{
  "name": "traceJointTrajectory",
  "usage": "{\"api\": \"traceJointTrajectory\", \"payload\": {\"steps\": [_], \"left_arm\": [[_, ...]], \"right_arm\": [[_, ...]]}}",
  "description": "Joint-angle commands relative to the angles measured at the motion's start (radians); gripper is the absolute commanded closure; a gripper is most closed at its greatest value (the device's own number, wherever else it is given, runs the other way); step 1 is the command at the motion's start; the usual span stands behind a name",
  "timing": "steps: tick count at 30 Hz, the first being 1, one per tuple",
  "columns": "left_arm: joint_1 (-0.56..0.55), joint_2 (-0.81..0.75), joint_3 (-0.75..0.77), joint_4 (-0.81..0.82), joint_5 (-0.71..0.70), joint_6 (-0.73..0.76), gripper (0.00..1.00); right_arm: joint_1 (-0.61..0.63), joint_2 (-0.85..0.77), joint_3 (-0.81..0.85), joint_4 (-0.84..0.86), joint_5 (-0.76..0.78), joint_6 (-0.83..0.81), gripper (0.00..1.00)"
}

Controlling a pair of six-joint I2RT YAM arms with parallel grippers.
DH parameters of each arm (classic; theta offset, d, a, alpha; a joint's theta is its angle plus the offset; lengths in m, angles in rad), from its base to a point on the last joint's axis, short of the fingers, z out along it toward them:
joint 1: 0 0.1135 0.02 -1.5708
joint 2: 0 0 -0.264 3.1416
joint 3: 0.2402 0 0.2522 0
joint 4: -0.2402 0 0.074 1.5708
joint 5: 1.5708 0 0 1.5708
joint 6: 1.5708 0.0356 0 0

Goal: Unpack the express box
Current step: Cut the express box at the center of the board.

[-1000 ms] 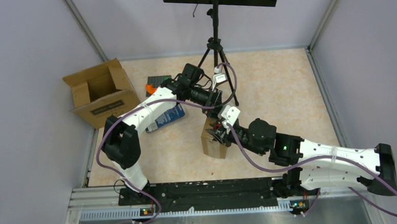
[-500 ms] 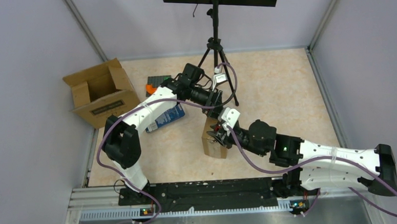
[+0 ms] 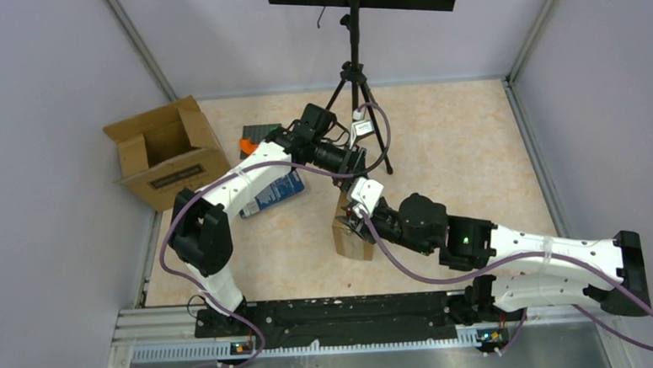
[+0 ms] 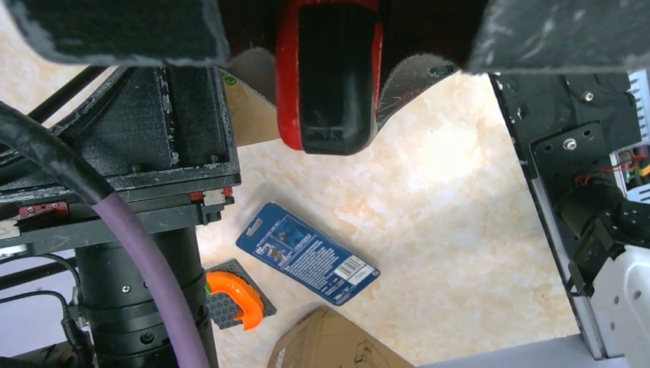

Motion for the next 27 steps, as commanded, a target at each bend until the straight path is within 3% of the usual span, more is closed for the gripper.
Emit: {"api": "traceJointTrajectory", "payload": {"steps": [1, 12, 18, 27], "left_arm": [[0.005, 0.074, -0.066, -0.088, -0.230, 0.069, 0.17], [0.005, 0.076, -0.060, -0.089, -0.233, 0.069, 0.16], [0.006, 0.094, -0.023, -0.097, -0.231, 0.062, 0.16], [0.007, 0.113, 0.058, -0.125, -0.262, 0.034, 0.13]], "right_arm": [[0.013, -0.023, 0.024, -0.040, 0.024, -0.032, 1.00], [0.013, -0.023, -0.053, -0.018, 0.004, 0.011, 1.00], [0.013, -0.006, -0.093, 0.155, -0.048, 0.166, 1.00], [0.015, 0.120, -0.019, 0.348, 0.116, 0.230, 1.00]]}}
